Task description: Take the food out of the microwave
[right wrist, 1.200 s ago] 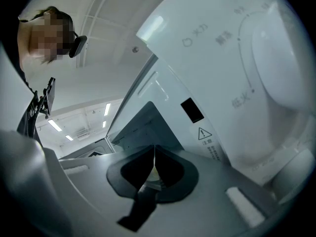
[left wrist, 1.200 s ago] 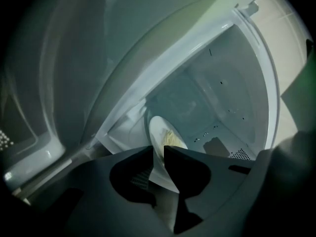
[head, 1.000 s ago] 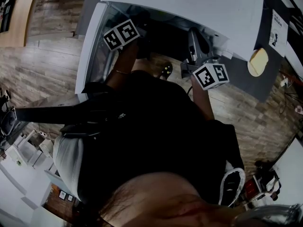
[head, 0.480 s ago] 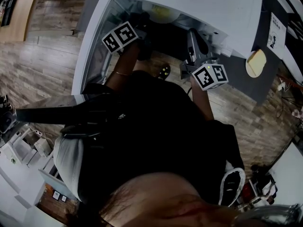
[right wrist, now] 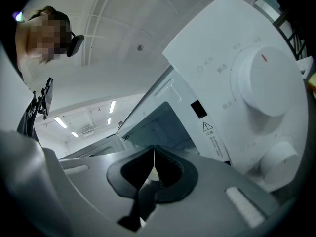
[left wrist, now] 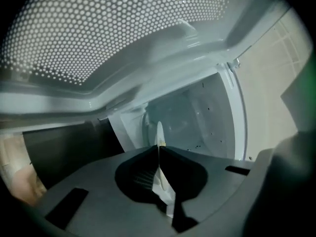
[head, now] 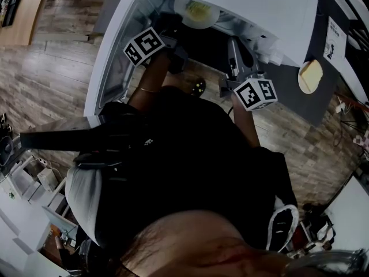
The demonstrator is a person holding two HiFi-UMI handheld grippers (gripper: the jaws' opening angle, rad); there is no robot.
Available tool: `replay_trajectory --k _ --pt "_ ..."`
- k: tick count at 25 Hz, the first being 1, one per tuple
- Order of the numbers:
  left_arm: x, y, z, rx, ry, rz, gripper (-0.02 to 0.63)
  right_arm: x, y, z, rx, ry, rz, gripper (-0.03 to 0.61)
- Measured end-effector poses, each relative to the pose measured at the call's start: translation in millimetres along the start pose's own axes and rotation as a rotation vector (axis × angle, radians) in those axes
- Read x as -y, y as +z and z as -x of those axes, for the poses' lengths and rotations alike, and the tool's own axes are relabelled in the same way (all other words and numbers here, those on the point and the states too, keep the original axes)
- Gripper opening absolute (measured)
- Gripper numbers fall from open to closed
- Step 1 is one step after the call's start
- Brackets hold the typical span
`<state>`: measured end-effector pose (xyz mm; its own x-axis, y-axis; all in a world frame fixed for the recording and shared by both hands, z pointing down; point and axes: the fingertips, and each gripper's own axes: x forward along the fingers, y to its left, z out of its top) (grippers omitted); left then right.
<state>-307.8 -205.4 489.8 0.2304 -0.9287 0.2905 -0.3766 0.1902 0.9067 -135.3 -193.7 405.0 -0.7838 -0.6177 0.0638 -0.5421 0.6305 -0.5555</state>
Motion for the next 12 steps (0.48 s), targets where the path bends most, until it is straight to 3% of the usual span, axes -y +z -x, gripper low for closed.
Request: replay_trajectory --k 12 --pt "-10.7 -5.7 3.0 0.036 -0.028 0.085 0.014 -0.5 -3.1 13.6 0.002 -0.018 -0.011 0.002"
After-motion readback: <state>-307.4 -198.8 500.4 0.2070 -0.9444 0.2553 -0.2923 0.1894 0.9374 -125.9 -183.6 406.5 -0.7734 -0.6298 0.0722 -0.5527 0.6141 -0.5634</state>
